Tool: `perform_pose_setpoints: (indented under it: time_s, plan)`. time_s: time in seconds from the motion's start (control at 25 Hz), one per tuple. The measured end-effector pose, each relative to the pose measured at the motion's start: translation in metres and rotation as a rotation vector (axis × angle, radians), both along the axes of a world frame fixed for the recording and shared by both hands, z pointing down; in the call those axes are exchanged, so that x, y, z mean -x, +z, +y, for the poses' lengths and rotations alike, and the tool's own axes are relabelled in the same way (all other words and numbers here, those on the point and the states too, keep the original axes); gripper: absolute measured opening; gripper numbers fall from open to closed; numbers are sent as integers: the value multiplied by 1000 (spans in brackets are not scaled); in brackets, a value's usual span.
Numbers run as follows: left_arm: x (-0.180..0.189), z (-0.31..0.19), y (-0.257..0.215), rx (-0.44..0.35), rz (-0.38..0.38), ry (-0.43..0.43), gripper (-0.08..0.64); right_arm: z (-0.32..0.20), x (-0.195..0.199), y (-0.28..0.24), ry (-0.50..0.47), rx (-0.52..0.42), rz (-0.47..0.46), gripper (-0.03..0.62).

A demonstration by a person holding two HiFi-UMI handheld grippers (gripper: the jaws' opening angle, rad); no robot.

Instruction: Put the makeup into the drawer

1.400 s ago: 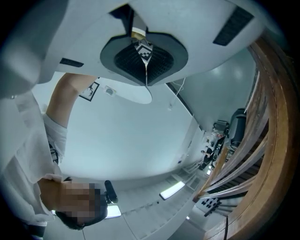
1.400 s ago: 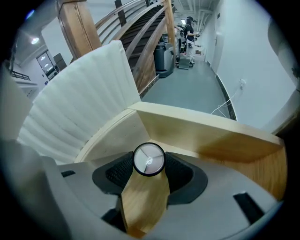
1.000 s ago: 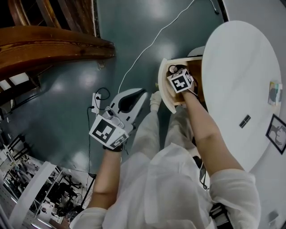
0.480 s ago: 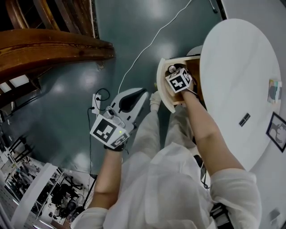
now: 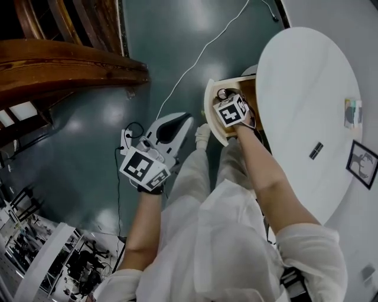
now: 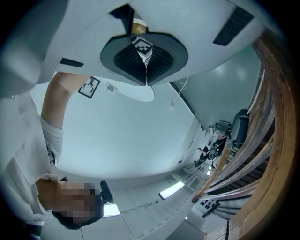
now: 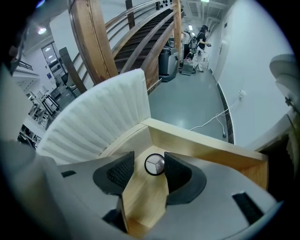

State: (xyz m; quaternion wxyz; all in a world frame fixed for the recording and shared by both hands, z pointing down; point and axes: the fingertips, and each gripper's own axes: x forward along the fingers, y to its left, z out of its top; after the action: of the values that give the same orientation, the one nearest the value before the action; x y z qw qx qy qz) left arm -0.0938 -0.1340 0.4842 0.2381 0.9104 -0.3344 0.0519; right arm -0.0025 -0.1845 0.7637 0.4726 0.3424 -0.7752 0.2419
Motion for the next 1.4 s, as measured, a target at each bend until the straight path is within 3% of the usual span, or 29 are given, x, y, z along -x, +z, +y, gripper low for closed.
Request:
perform_pose_setpoints:
  time_s: [0.36,0.8,1.08,1.4]
  plan:
    - [8,1,-13,-10,-7,21,18,19,3,-57,89,-18,-36,175]
    - [-10,-4,-44,-47,16,114,18,27,-12,-159,248,-127,-168,164]
    - [-48,1,-59,-75,25,221,18,44,-57,-216,369,-213,-214,155]
    - [-96,16,-66,-74,33,358,18,82,-145,-244,543,-240,-124,147]
